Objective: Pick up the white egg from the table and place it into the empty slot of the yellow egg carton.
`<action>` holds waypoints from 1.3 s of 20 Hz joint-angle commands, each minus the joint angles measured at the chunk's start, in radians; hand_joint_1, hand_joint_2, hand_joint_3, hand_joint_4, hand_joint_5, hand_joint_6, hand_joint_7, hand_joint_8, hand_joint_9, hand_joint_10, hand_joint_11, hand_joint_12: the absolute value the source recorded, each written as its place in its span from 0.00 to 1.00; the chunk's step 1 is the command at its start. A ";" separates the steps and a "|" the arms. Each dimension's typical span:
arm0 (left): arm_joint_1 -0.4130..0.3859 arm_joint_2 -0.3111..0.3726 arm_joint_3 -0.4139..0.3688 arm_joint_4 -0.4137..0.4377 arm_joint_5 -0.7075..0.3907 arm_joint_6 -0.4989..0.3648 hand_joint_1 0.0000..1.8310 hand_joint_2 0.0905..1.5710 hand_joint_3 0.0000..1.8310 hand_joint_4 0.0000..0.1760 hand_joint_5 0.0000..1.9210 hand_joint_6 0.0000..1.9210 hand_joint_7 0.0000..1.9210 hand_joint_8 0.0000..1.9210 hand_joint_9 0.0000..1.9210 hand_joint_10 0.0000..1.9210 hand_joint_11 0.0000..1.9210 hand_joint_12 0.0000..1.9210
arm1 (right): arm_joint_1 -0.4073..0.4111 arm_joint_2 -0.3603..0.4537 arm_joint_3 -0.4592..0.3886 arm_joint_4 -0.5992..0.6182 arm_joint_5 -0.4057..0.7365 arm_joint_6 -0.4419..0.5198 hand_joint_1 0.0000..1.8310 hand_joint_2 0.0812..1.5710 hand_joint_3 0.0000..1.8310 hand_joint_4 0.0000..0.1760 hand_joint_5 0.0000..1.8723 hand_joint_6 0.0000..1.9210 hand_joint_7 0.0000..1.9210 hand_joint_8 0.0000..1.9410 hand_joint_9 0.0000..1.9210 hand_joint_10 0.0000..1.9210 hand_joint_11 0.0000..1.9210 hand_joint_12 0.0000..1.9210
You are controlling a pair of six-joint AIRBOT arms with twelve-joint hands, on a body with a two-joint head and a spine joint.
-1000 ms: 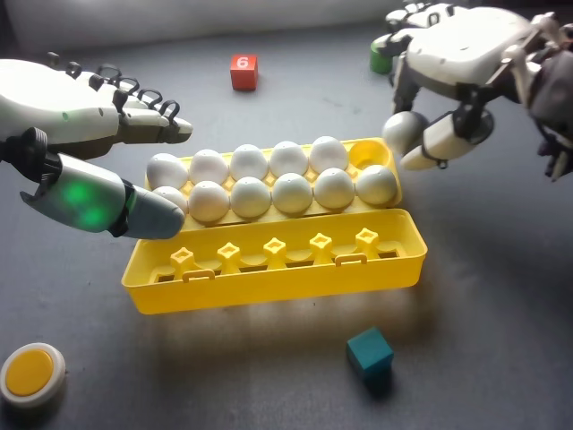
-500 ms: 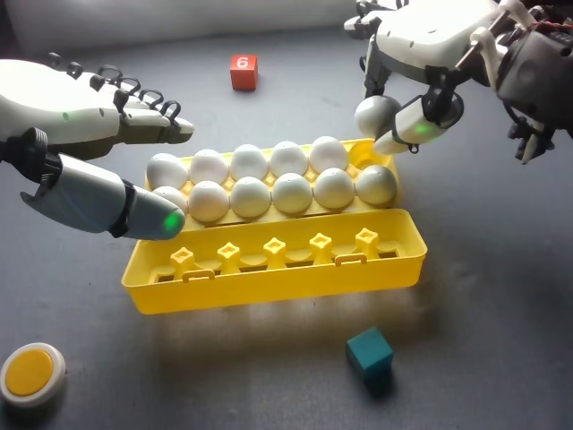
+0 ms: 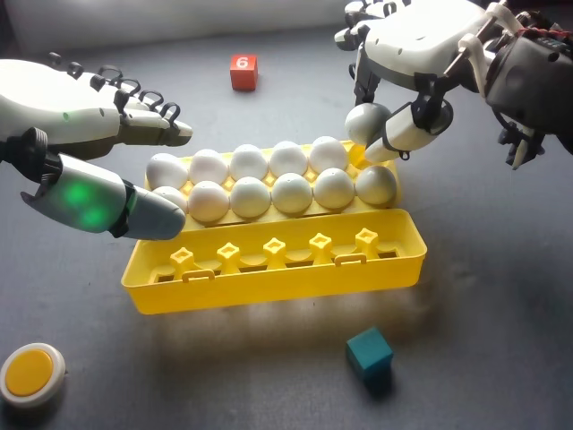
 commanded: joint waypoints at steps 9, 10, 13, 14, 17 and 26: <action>-0.011 0.001 -0.001 0.012 0.094 0.005 0.00 0.72 0.00 0.00 0.03 0.00 0.02 0.00 0.01 0.00 0.00 0.00 | 0.007 -0.020 0.003 -0.024 0.093 -0.015 0.49 0.57 0.00 0.13 0.54 0.03 0.10 0.00 0.00 0.00 0.00 0.00; -0.011 0.001 -0.002 0.012 0.094 0.005 0.00 0.72 0.00 0.00 0.03 0.00 0.02 0.00 0.01 0.00 0.00 0.00 | 0.007 -0.021 0.003 -0.024 0.093 -0.016 0.47 0.56 0.00 0.15 0.54 0.02 0.10 0.00 0.01 0.00 0.00 0.00; -0.011 0.001 -0.003 0.012 0.094 0.005 0.00 0.72 0.00 0.00 0.04 0.00 0.02 0.00 0.01 0.00 0.00 0.00 | 0.005 -0.020 0.003 -0.024 0.093 -0.016 0.42 0.56 0.00 0.51 0.51 0.00 0.10 0.00 0.00 0.00 0.00 0.00; -0.011 0.001 -0.003 0.012 0.094 0.005 0.00 0.72 0.00 0.00 0.04 0.01 0.03 0.00 0.02 0.00 0.01 0.00 | 0.003 -0.020 0.003 -0.024 0.093 -0.017 0.41 0.57 0.00 0.50 0.50 0.00 0.09 0.00 0.00 0.00 0.00 0.00; -0.015 0.002 0.000 0.012 0.094 0.005 0.00 0.72 0.00 0.00 0.03 0.00 0.02 0.00 0.00 0.00 0.00 0.00 | 0.000 -0.020 0.003 -0.024 0.093 -0.017 0.41 0.56 0.00 0.53 0.49 0.00 0.10 0.00 0.01 0.00 0.00 0.00; -0.026 0.003 0.002 0.012 0.089 0.003 0.00 0.72 0.00 0.00 0.03 0.00 0.02 0.00 0.01 0.00 0.00 0.00 | 0.003 0.010 -0.010 -0.024 0.100 -0.017 0.38 0.55 0.00 0.71 0.47 0.00 0.09 0.00 0.02 0.00 0.00 0.00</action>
